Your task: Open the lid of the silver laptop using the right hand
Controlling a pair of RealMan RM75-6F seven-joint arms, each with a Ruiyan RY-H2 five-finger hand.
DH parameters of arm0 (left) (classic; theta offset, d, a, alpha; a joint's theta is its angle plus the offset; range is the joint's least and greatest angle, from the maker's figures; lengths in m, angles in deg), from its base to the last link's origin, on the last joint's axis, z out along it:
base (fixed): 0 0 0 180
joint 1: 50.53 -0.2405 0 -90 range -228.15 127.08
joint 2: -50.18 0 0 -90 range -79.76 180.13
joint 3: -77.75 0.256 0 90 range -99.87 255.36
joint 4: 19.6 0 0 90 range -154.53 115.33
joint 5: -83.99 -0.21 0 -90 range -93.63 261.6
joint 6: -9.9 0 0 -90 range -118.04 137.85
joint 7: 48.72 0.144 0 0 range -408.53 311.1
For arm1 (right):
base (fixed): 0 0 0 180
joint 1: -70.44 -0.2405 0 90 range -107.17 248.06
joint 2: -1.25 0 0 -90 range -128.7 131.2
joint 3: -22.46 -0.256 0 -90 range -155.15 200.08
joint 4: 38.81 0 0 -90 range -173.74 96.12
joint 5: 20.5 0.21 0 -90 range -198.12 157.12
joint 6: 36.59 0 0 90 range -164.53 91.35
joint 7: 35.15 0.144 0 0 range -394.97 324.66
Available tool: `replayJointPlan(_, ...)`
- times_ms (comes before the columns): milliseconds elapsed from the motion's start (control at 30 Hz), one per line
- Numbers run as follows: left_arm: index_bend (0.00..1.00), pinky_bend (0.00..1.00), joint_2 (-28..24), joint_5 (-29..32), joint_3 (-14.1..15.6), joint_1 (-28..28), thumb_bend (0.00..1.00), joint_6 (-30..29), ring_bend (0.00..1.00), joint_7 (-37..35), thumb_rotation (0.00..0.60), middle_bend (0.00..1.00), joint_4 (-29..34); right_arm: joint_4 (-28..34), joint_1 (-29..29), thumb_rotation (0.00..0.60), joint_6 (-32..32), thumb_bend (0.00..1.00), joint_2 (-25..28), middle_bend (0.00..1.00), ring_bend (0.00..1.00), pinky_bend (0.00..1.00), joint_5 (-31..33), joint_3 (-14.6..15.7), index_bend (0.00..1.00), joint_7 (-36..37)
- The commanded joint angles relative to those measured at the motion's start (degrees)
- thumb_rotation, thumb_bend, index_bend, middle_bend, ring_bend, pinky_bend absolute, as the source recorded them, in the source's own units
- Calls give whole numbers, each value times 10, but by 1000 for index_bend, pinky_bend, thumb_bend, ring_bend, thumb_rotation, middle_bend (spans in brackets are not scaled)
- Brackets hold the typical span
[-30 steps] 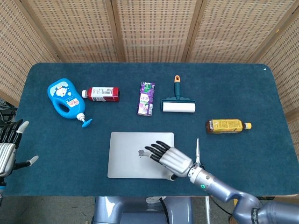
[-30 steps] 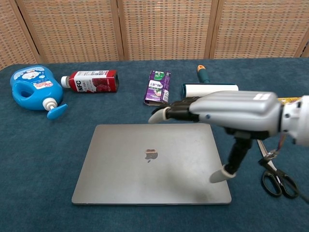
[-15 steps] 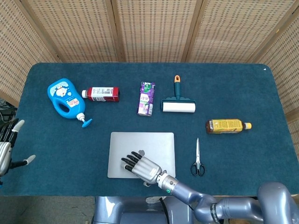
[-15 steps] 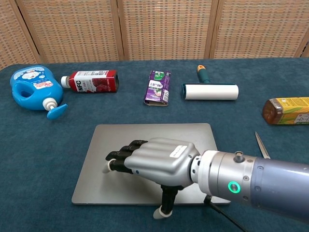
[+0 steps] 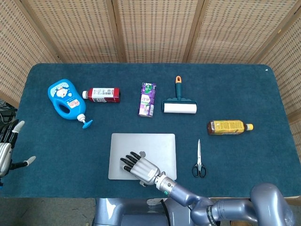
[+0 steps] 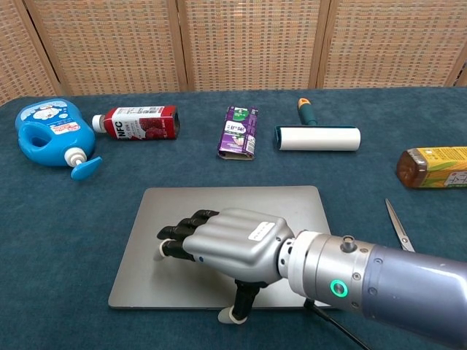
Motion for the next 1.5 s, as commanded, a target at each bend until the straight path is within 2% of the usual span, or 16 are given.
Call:
replayJointPlan(33,0,0,0,1,0,0,0,1,0,0,600,0,0,-6,-1,600,7,398,-6,88,0,0,-4,5,156,-4)
replayJointPlan(300,0,0,-2,1,-1,0,0,0,0,-4,600,0,0,-32,0,600,24,420,-27,96,0,0,-10,16,163,-16)
replayJointPlan(533,0,0,-3,2,-1,0,0,1,0,-8,600,0,-1,-45,0,600,51,561,-40,124,0,0,-26,15,193,-25)
replayJointPlan(733,0,0,-3,1,0,0,0,1,0,-9,600,0,-1,-55,3,600,82,633,-39,143,0,0,-50,14,214,-22)
replayJointPlan(933,0,0,-1,-2,2,4,0,7,0,-3,600,0,-1,-71,7,600,125,640,-32,155,8,0,-85,8,218,-24)
replayJointPlan(1200,0,0,6,-50,21,37,13,52,0,-24,600,0,-24,-86,13,600,171,640,-21,169,42,31,-106,-10,218,-14)
replayJointPlan(1267,0,0,16,-64,23,48,107,59,0,-20,600,0,-38,-84,14,600,175,640,-16,170,45,38,-104,-16,218,-11)
replayJointPlan(1333,1,0,28,-80,24,61,345,65,0,-20,600,0,-53,-81,14,600,178,641,-12,170,47,43,-100,-23,218,-8)
replayJointPlan(1367,9,0,34,-90,25,68,432,68,0,-23,600,0,-61,-80,15,600,179,640,-11,170,48,44,-97,-26,218,-6)
replayJointPlan(1433,78,26,45,-113,29,85,660,77,7,-33,600,0,-79,-77,15,600,178,640,-8,170,48,46,-90,-32,218,-3)
replayJointPlan(1500,168,96,53,-135,35,102,810,86,52,-47,600,12,-93,-75,16,600,177,641,-7,170,48,47,-84,-36,218,-1)
